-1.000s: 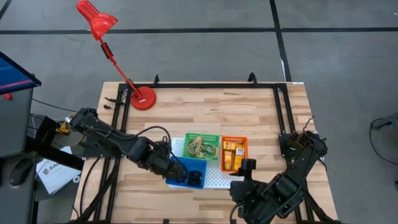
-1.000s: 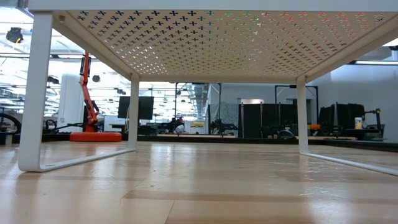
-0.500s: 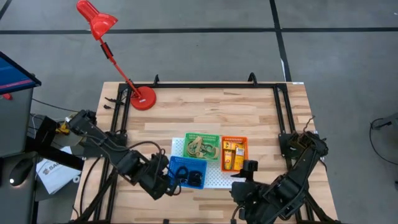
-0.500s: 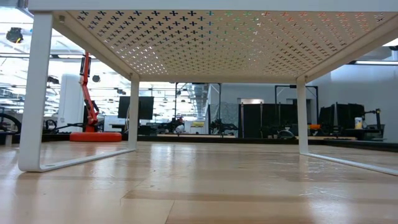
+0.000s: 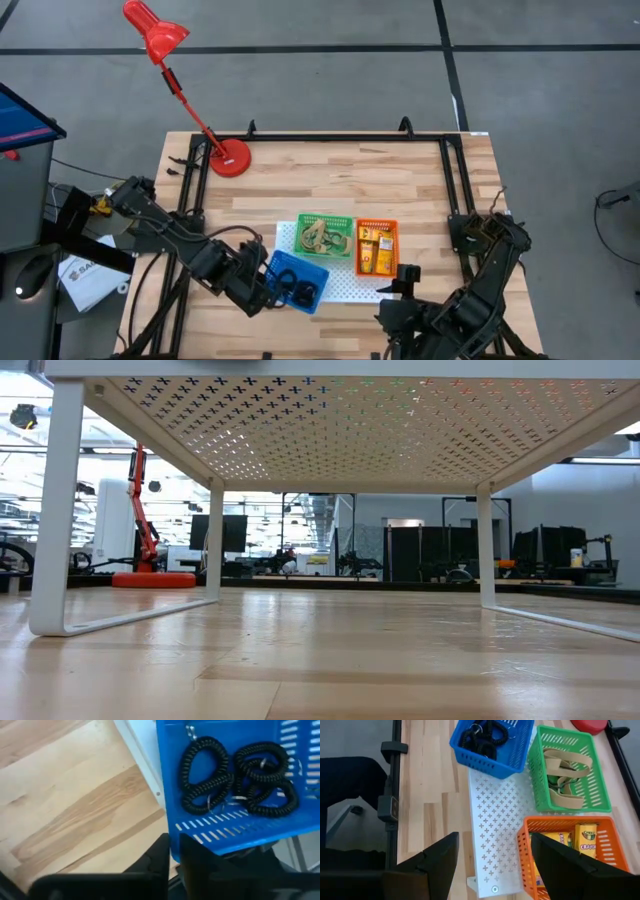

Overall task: Pick & Place Office Desk Supplies
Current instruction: Put the blue bin on the shelf

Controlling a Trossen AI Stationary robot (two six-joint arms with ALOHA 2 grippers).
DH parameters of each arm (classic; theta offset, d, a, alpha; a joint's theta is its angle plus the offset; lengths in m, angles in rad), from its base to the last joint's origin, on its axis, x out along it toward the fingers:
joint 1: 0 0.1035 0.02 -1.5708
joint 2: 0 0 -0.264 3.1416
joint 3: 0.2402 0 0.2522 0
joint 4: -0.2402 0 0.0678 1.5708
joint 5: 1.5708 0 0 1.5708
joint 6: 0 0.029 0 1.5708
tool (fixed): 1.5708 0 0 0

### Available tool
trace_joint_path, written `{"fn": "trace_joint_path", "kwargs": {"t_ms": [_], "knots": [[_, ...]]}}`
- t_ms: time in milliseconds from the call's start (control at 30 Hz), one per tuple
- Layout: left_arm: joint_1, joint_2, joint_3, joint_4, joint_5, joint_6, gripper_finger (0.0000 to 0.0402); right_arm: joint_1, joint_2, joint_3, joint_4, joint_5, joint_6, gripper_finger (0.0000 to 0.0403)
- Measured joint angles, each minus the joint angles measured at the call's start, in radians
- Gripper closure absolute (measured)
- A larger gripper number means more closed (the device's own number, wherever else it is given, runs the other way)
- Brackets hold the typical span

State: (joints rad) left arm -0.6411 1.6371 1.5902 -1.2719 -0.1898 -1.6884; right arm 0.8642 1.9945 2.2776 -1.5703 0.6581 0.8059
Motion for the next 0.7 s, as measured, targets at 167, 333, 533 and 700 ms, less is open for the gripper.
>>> {"fn": "trace_joint_path", "kwargs": {"t_ms": [167,333,533,700], "knots": [[0.0,0.0,0.0,0.052,0.003,0.016,0.0396,-0.002,0.0,0.0,0.0,0.0,0.006,0.0158],[0.002,0.0,0.0,0.101,-0.017,0.002,0.039,-0.003,0.0,0.0,0.0,-0.001,0.007,0.0158],[0.003,0.0,0.0,0.098,-0.067,-0.074,0.0398,-0.003,0.0,0.0,0.0,-0.003,0.007,0.0158],[0.003,0.006,0.0,0.102,-0.085,-0.124,0.0398,-0.003,0.0,0.0,0.0,-0.004,0.007,0.0158]]}}
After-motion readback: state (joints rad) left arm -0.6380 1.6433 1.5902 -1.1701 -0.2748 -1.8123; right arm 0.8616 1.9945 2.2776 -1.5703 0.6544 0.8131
